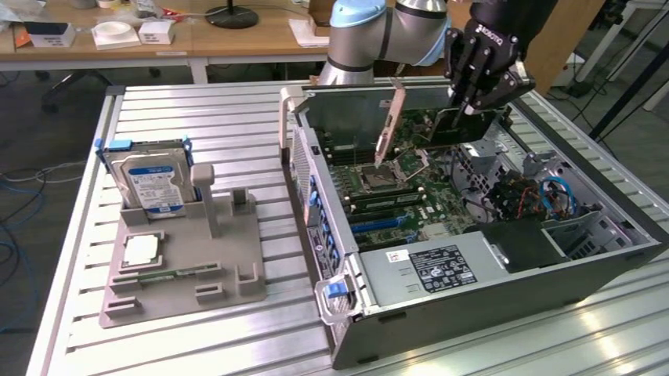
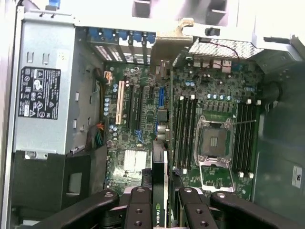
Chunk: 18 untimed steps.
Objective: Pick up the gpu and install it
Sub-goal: 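Insert the gpu into the slot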
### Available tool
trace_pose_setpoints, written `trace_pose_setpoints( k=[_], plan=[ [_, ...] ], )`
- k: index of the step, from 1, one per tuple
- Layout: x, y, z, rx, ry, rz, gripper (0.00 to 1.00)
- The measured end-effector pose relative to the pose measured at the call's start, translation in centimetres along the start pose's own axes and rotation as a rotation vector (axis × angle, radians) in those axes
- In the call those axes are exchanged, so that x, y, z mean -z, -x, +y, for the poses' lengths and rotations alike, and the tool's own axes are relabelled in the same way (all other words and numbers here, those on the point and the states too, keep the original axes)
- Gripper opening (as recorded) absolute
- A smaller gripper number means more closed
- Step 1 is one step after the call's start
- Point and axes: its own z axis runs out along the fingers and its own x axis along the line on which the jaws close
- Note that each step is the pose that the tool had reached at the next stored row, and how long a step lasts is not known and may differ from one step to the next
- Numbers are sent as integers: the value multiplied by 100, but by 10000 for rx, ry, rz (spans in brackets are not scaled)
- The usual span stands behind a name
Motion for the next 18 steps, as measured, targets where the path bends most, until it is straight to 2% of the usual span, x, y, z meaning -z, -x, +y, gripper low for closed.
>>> trace_pose_setpoints(
  k=[10,18],
  plan=[
    [-1,0,0,1022,4,44,26],
    [0,0,0,1173,4,52,26]
  ],
)
